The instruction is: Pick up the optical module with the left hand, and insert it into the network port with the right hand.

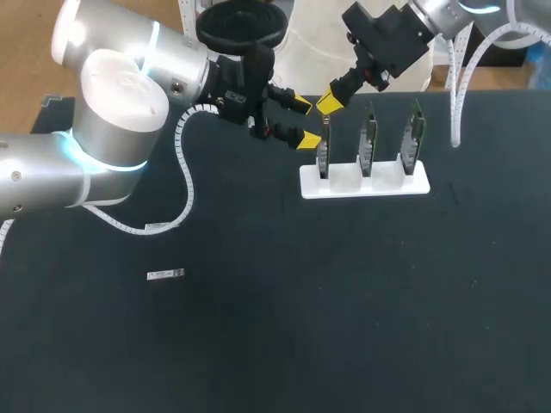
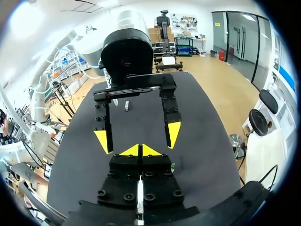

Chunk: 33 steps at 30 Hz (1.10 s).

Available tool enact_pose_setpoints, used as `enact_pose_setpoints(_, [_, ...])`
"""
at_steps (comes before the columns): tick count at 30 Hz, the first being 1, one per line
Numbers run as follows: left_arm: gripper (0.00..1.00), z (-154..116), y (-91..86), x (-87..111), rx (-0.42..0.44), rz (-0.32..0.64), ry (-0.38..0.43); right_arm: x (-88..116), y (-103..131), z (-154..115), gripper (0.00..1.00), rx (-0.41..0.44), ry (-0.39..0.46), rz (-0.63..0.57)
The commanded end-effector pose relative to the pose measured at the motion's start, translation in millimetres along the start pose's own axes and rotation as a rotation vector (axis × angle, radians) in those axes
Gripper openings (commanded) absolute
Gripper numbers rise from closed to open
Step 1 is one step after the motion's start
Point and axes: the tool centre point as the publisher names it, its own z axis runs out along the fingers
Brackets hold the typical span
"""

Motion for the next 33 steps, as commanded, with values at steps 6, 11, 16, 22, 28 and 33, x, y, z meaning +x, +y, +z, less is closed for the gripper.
enact_pose_setpoints(6, [1.00,0,0.4,-1.0,0.001,-0.002,0.005,8,-2,7,0.00,0.000,0.008,0.008])
enact_pose_setpoints(11, [1.00,0,0.4,-1.0,0.001,-0.002,0.005,11,-2,10,0.00,-0.003,0.010,0.014])
enact_pose_setpoints(16, [1.00,0,0.4,-1.0,0.001,-0.002,0.005,15,-2,12,0.00,-0.006,0.016,0.023])
enact_pose_setpoints(22, [1.00,0,0.4,-1.0,0.001,-0.002,0.005,19,-3,13,0.00,-0.004,0.017,0.036])
enact_pose_setpoints(28, [1.00,0,0.4,-1.0,0.001,-0.002,0.005,21,-3,15,0.00,-0.003,0.018,0.041])
enact_pose_setpoints(33, [1.00,0,0.4,-1.0,0.001,-0.002,0.005,24,-4,18,0.00,-0.005,0.024,0.043])
